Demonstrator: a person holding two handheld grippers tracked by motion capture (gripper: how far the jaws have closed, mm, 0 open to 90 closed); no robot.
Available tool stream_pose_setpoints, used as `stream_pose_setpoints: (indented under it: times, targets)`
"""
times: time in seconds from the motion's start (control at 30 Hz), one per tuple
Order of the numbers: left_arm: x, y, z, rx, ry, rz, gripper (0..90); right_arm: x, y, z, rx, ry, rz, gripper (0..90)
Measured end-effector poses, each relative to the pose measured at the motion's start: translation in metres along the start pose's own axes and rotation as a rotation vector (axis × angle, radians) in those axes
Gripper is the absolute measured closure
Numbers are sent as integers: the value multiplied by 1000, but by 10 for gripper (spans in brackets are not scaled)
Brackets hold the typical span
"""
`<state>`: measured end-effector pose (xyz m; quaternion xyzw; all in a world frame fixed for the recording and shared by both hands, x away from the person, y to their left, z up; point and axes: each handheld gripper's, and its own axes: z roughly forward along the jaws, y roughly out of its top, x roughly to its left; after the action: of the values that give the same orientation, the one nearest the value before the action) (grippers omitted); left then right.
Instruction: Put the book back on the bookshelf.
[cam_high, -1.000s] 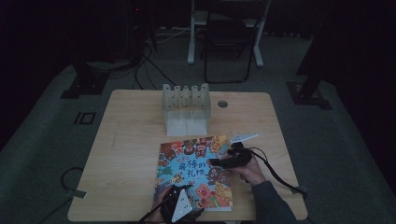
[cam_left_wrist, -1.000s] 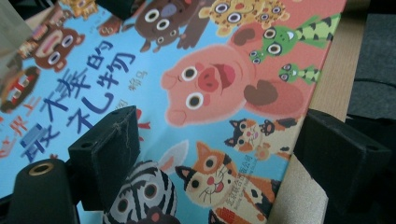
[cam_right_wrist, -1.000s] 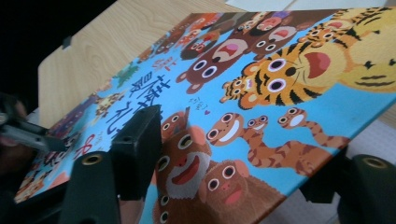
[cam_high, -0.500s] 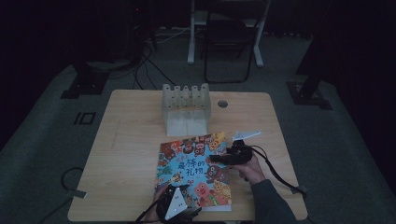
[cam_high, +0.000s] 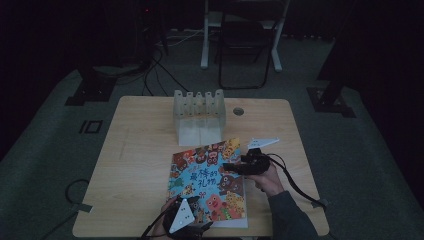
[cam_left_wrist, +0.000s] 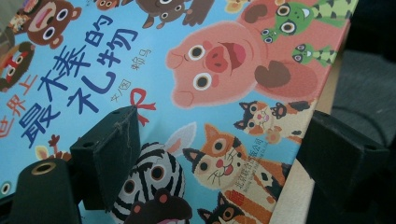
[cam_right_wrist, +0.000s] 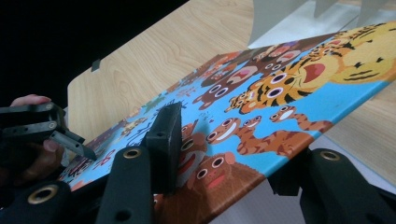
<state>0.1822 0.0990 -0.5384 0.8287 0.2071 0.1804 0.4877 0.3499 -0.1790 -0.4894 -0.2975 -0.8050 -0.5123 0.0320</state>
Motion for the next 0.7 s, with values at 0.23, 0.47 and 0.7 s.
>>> stream_pose_setpoints:
  times: [0.23,0.47,0.7]
  targets:
    - [4,2,-8,-33,-81,-56,160,4,3,-2,0,-7,-8,542]
    - [14,2,-17,-43,-78,-93,176,5,3,-4,-5,-14,-18,547]
    - [28,2,-24,-45,-60,-128,178,8,3,-6,-18,-19,-42,549]
